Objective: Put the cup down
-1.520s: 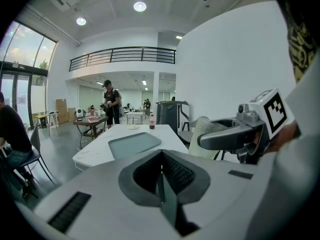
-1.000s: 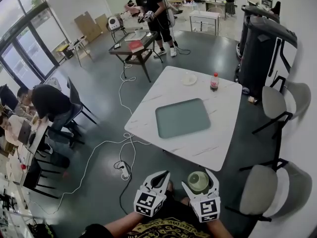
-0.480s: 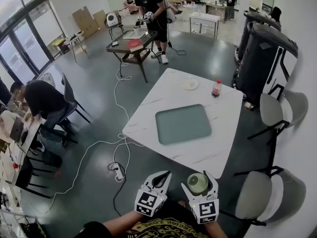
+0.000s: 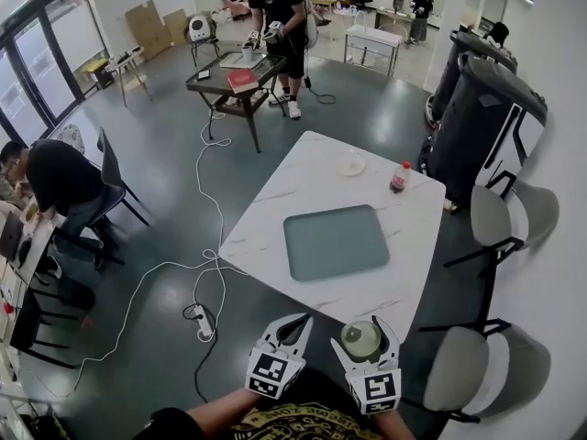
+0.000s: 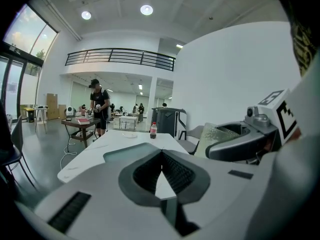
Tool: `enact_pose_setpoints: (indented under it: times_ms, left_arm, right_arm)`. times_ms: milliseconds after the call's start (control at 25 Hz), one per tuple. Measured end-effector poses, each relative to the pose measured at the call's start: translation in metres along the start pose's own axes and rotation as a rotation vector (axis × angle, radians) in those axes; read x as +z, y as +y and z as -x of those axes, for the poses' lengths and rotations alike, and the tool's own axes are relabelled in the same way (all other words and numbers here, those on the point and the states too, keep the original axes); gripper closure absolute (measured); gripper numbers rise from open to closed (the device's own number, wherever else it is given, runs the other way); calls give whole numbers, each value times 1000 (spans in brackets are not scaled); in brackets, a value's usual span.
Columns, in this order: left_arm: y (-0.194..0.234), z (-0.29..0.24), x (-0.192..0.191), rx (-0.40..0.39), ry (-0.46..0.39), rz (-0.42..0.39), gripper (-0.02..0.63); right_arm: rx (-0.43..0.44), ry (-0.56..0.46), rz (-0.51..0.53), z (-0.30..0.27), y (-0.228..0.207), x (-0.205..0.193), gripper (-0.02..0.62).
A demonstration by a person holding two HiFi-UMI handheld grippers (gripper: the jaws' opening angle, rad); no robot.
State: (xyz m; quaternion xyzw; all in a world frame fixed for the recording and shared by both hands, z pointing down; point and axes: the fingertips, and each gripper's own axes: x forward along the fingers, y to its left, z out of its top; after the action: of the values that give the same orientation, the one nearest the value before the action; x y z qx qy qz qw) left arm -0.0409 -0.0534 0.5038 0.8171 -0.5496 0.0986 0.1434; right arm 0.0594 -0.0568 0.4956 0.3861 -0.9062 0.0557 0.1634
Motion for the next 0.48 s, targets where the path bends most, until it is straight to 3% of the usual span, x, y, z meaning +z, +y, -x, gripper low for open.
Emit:
enact_pose_setpoints:
  times_ms: [480]
  left_arm:
    - [42, -17, 17, -60, -17, -12, 598]
  right_arm:
    - [-60, 7, 5, -40, -2, 26, 198]
